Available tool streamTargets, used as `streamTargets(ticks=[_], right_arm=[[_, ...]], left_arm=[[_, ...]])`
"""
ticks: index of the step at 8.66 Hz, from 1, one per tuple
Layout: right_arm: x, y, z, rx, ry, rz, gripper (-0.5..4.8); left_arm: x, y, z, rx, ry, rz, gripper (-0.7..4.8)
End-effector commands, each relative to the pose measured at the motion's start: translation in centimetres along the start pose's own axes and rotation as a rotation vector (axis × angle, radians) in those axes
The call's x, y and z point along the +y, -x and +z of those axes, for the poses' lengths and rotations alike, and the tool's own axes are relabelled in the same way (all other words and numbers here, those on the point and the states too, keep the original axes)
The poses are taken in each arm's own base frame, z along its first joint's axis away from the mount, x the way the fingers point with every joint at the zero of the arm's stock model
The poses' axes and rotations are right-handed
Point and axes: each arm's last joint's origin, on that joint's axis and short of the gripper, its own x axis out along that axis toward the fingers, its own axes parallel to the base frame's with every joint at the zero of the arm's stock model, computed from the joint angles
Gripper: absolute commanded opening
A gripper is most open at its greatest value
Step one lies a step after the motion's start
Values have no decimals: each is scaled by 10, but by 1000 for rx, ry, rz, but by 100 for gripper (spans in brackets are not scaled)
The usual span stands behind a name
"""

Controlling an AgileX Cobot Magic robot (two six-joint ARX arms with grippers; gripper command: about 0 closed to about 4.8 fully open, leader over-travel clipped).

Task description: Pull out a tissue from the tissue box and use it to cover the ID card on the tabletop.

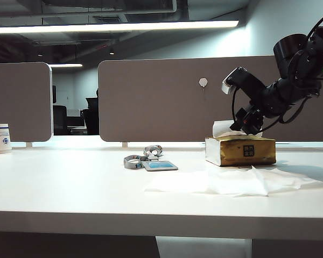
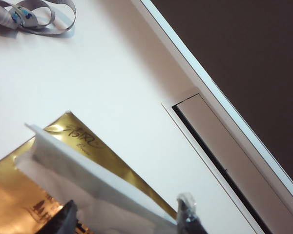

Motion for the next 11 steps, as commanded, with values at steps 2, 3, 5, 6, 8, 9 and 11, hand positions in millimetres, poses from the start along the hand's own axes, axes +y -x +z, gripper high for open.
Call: streamTargets(ticks=[2, 3, 5, 6, 8, 9, 11], right_arm=[[-6, 1, 3, 14, 7, -57, 220], [-7, 1, 3, 17, 22, -62, 226], [-6, 0, 3, 18, 65, -62, 235], [-6, 0, 3, 23, 82, -66, 235], [-10, 1, 6, -8, 106, -99, 235], [-10, 1, 7, -11, 108, -102, 235], [-9, -4, 2, 9, 107, -96, 234]], left_arm=[[0, 0, 2, -10, -6, 3, -5], [0, 0, 2, -10, -6, 3, -5], [0, 0, 2, -10, -6, 3, -5], [0, 0, 2, -10, -6, 3, -5], [0, 0, 2, -10, -6, 3, -5], [0, 0, 2, -10, -6, 3, -5], [0, 0, 2, -10, -6, 3, -5]])
